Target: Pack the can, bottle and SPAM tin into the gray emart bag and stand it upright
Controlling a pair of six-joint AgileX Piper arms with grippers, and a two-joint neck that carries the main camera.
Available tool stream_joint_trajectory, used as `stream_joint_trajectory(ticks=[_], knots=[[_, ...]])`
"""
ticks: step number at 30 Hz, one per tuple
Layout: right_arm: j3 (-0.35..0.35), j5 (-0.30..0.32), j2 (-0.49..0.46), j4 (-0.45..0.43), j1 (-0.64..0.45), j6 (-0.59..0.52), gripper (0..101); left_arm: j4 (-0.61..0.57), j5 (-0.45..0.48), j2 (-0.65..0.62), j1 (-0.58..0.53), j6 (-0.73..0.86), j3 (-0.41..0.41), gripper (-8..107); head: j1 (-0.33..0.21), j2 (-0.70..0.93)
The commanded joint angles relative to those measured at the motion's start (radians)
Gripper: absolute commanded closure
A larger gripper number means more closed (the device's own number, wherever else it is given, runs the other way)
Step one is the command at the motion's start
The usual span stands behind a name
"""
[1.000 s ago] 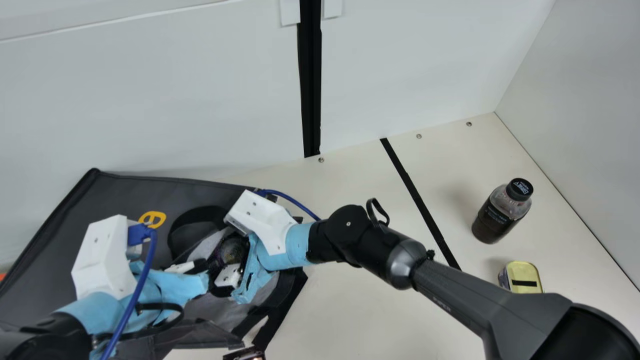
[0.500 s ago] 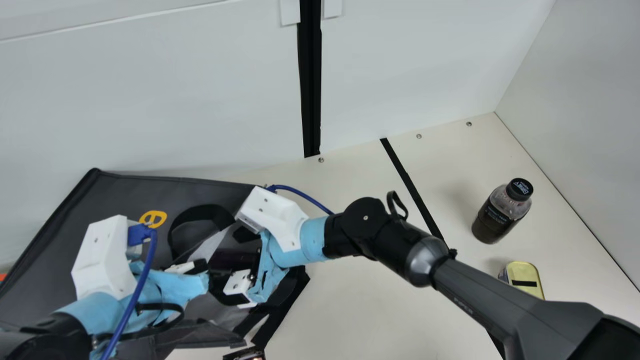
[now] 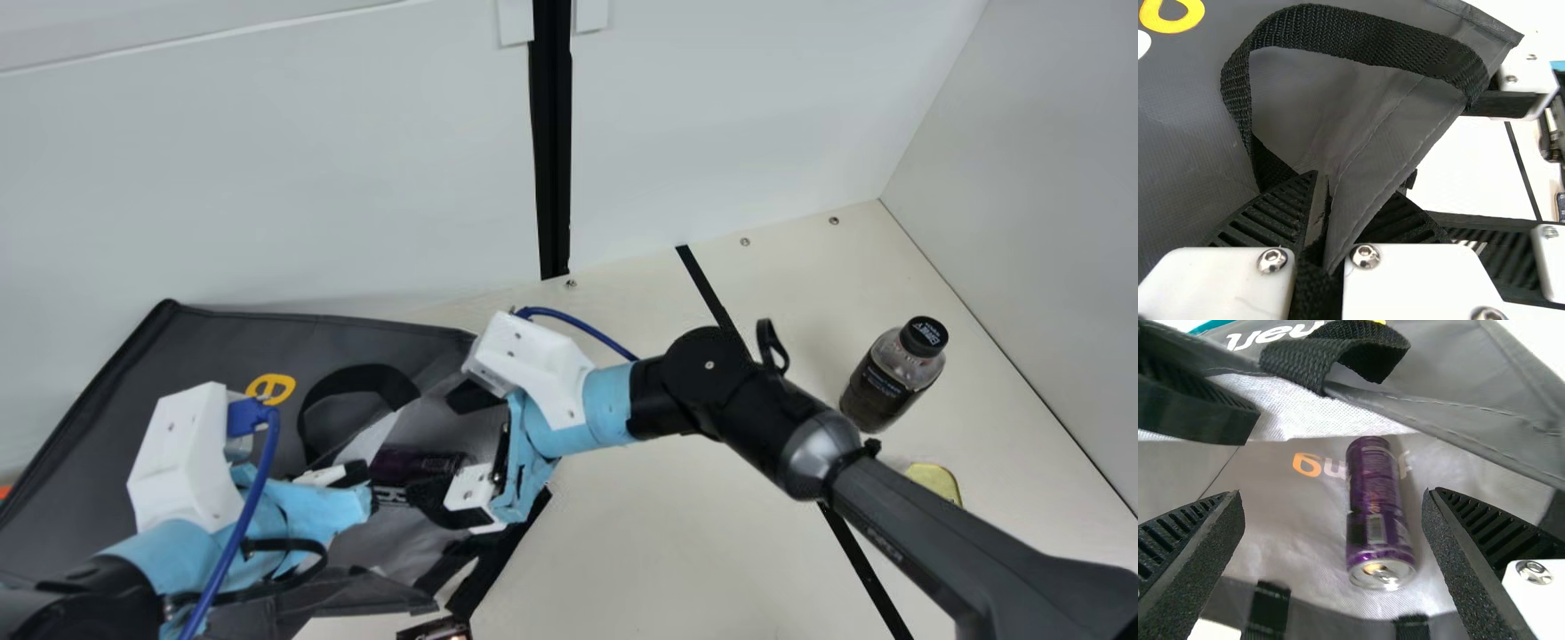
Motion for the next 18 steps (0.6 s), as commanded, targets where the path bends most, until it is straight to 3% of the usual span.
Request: stream_joint_trajectory(ticks=[1, 9, 18], knots=[[0.002, 0.013, -0.009, -0.003, -0.012, 0.000, 6, 0.000, 0.000, 0.000, 0.000, 0.000, 0.000, 107, -0.023, -0.002], [0.011, 0.039, -0.067, -0.031, -0.052, 0.015, 6, 0.000, 0.000, 0.000, 0.000, 0.000, 0.000, 107, -0.023, -0.002], [0.021, 0.002, -0.143, -0.081, -0.077, 0.090, 6, 0.000, 0.000, 0.000, 0.000, 0.000, 0.000, 107, -0.023, -0.002]])
